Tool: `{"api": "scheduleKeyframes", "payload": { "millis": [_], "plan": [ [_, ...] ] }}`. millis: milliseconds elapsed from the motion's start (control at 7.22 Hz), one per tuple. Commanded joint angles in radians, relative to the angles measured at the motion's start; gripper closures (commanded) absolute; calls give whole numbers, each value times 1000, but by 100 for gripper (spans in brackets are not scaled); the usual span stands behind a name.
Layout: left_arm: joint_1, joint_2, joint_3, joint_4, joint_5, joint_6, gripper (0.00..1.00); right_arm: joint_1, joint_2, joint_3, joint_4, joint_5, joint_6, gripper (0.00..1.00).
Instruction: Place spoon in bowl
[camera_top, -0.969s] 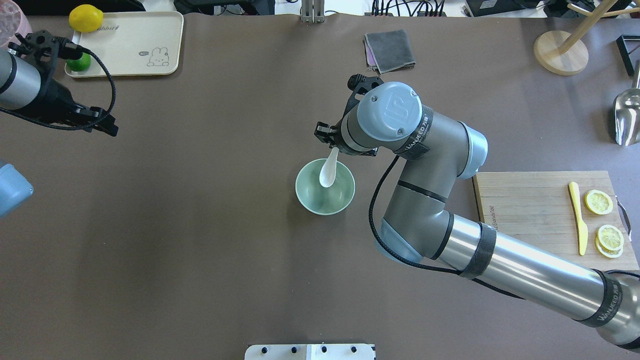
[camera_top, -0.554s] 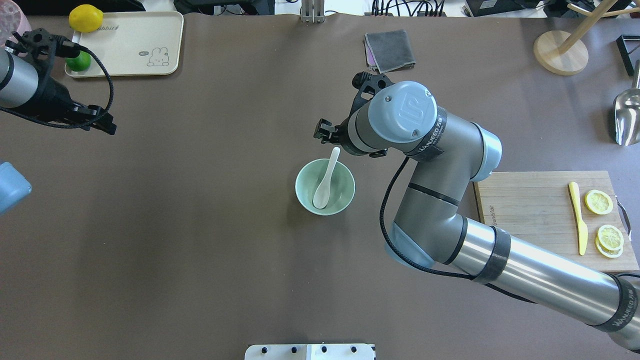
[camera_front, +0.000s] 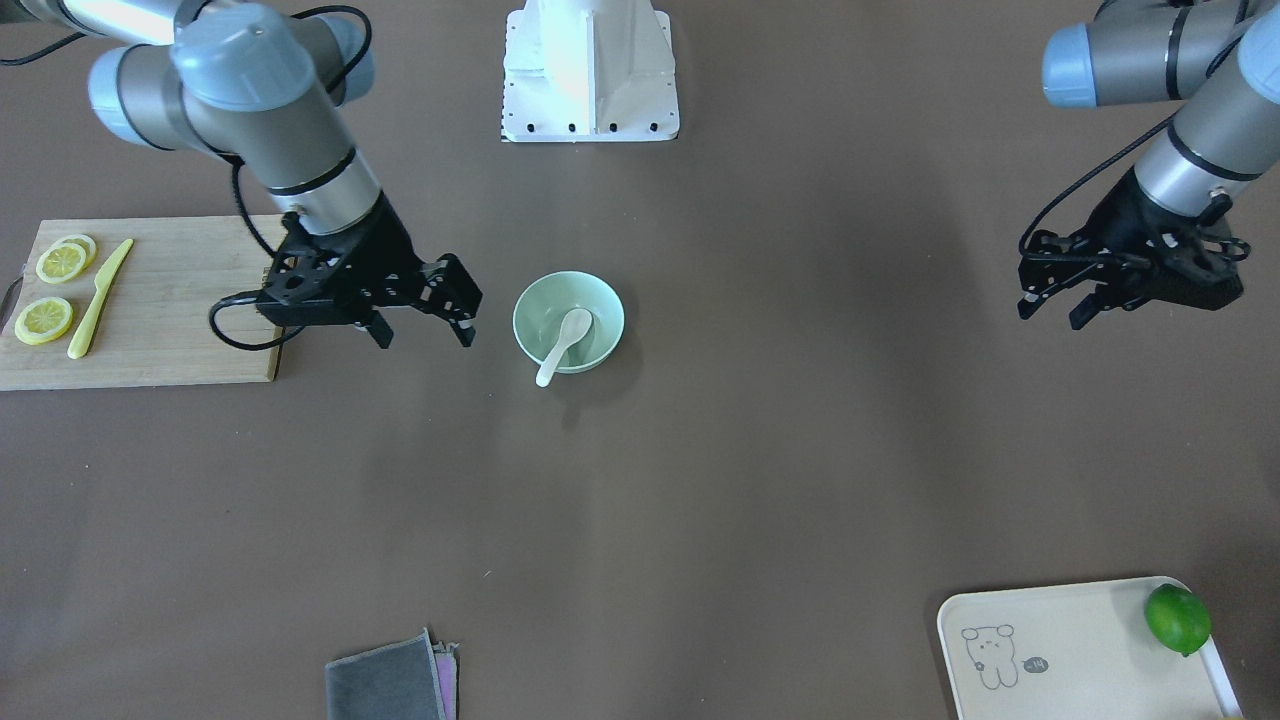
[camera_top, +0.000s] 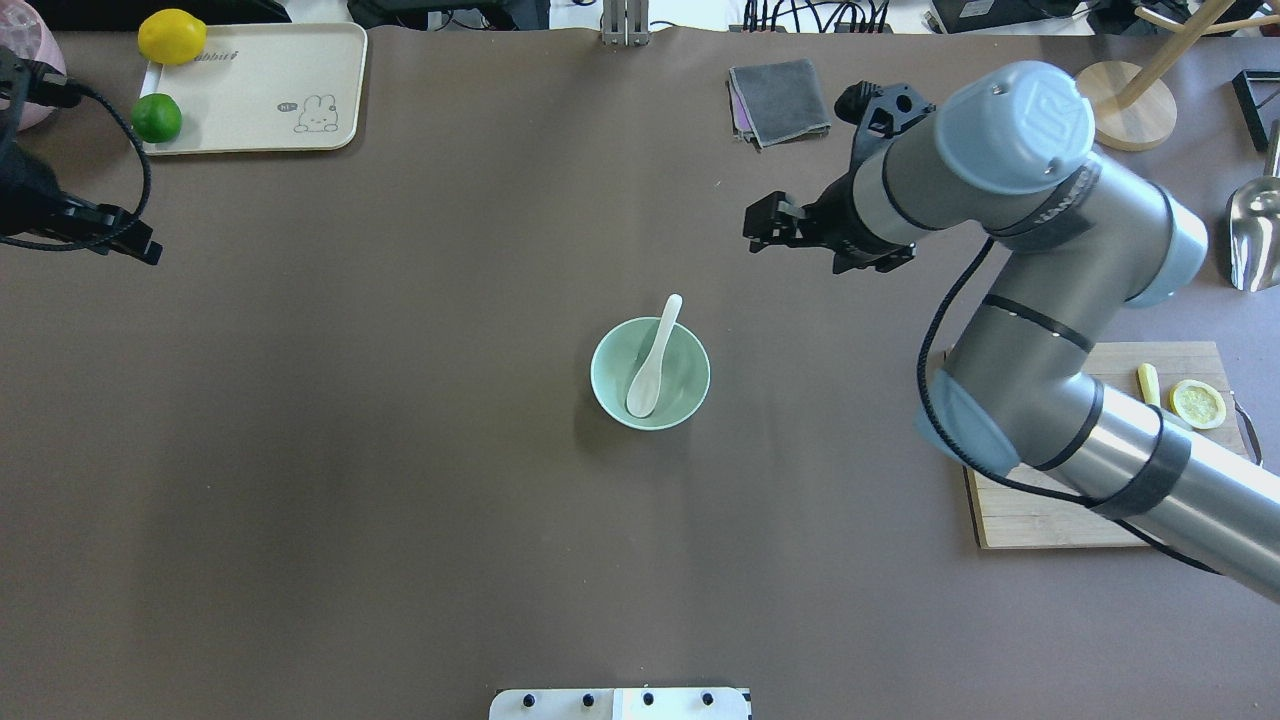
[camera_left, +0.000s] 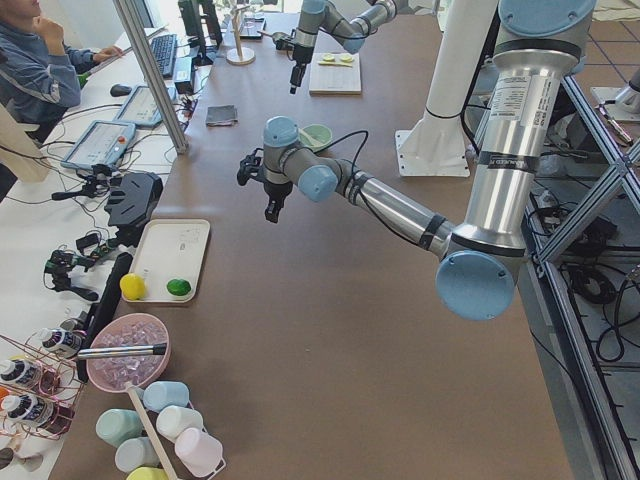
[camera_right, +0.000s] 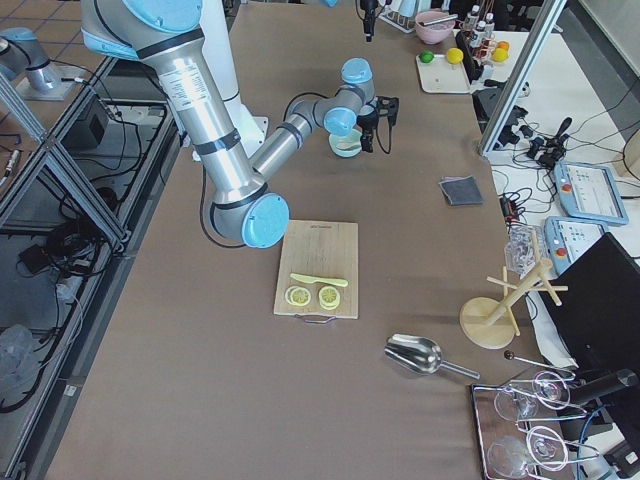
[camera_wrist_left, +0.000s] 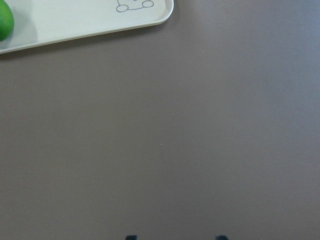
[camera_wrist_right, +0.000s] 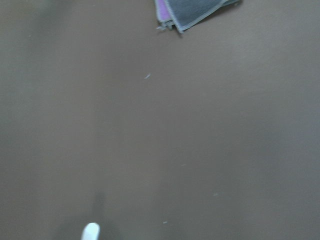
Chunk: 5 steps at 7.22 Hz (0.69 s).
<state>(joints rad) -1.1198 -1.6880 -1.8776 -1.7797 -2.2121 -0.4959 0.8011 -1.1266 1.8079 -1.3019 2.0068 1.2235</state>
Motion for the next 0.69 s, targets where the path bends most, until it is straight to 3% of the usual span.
{"api": "scheduleKeyframes", "payload": {
  "millis": [0,138,277,415,554],
  "plan": [
    [-152,74,44,9,-55,269,39,212,-178,11,4,216,-356,0],
    [-264,79,96,61,-123,447,39,312,-262,1,-2,274,-569,0],
    [-343,82,124,112,-126,591,39,422,-339,-28,0,335,-749,0],
    [-388,82,129,162,-126,655,38,537,-384,-80,-2,398,-901,0],
    [-418,83,129,181,-126,678,29,634,-404,-160,-5,446,-1065,0]
  ]
}}
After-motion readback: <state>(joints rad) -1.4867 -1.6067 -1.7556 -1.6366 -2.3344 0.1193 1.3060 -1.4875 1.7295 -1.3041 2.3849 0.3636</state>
